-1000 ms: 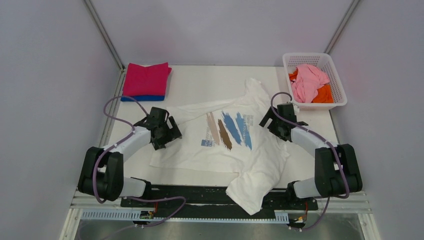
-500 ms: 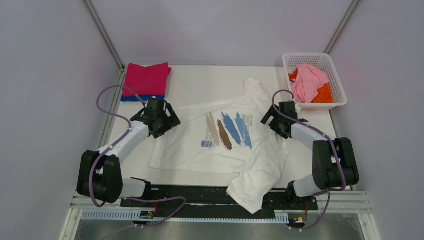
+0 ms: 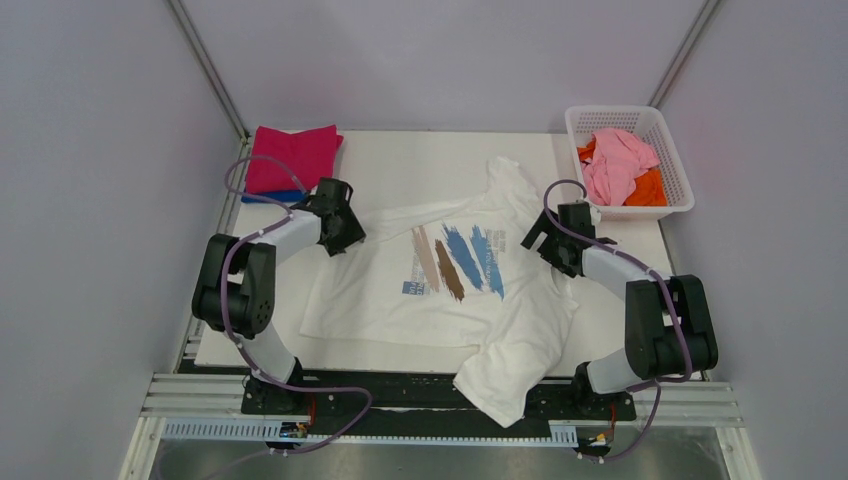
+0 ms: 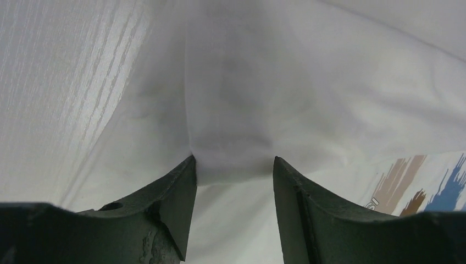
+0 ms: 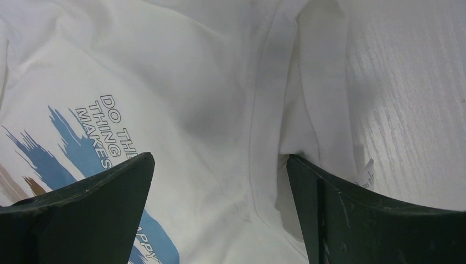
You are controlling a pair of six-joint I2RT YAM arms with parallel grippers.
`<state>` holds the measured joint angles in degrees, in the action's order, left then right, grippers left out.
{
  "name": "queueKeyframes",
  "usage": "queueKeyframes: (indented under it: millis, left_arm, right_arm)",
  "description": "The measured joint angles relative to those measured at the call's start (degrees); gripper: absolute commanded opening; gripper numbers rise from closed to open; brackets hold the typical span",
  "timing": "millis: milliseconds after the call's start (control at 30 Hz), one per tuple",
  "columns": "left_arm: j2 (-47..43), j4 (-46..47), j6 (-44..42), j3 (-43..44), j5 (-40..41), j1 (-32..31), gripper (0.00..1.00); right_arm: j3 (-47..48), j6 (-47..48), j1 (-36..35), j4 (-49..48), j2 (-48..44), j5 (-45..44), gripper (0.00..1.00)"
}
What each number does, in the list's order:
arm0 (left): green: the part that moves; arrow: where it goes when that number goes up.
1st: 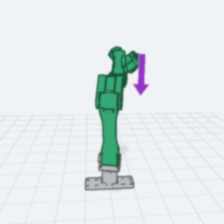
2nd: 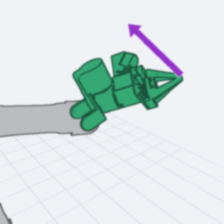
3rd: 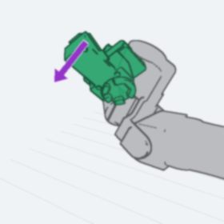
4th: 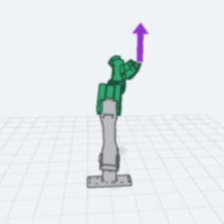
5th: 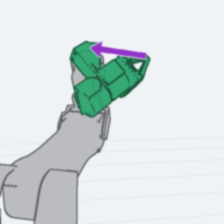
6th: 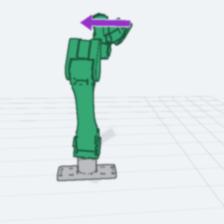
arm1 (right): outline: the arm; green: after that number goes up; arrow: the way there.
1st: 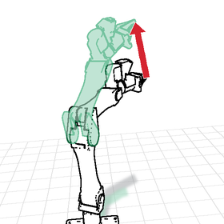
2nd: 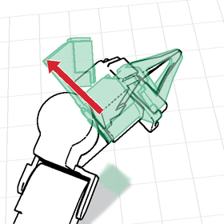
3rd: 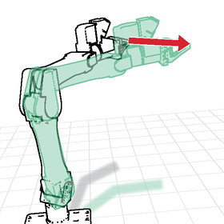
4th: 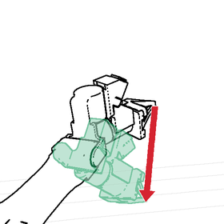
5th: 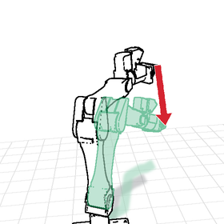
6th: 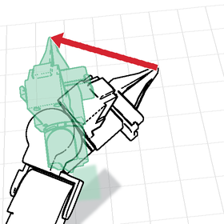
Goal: Fold and stack the t-shirts
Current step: Flatten out the tshirt
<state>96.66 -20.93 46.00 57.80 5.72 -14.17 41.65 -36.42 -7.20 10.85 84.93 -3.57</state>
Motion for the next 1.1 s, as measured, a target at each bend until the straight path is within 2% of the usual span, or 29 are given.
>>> queueKeyframes:
  millis: [33,100,133,167,233,267,500,800,933,1100]
  left_arm:
    - [0.5,0.0,0.0,0.3,0.2,0.0,0.56]
    - [1.5,0.0,0.0,1.2,0.6,0.0,0.45]
    - [1.8,0.1,0.1,1.5,0.7,0.0,0.35]
    - [2.2,0.0,0.0,1.9,0.8,0.0,0.30]
    - [3.1,0.0,-0.1,2.9,0.7,0.0,0.08]
    - [3.7,0.0,-0.4,3.5,0.6,0.0,0.01]
    - [3.7,0.3,-1.8,4.5,-0.1,0.0,0.00]
    - [-0.6,5.1,-2.7,6.2,1.0,0.4,0.00]
    - [5.0,6.4,-2.7,14.6,0.8,1.6,0.00]
    - [16.6,7.1,-1.9,30.0,3.7,4.0,0.00]
  right_arm:
    - [0.0,0.1,0.0,0.0,0.0,0.0,1.00]
    - [0.0,0.1,0.0,0.0,0.0,0.0,1.00]
    - [0.0,0.1,0.0,0.0,0.0,0.0,1.00]
    - [0.0,0.1,0.0,0.0,0.0,0.0,1.00]
    - [0.0,0.1,0.0,0.0,0.0,0.0,1.00]
    - [0.0,0.1,0.0,0.0,0.0,-0.1,1.00]
    - [0.0,0.2,0.0,0.0,0.0,-0.5,1.00]
    - [0.0,0.5,0.0,0.0,0.0,-0.6,1.00]
    - [-0.5,1.0,0.0,-0.7,-0.3,-0.5,1.00]
    - [-0.9,1.6,0.0,-1.6,-0.4,-0.3,1.00]
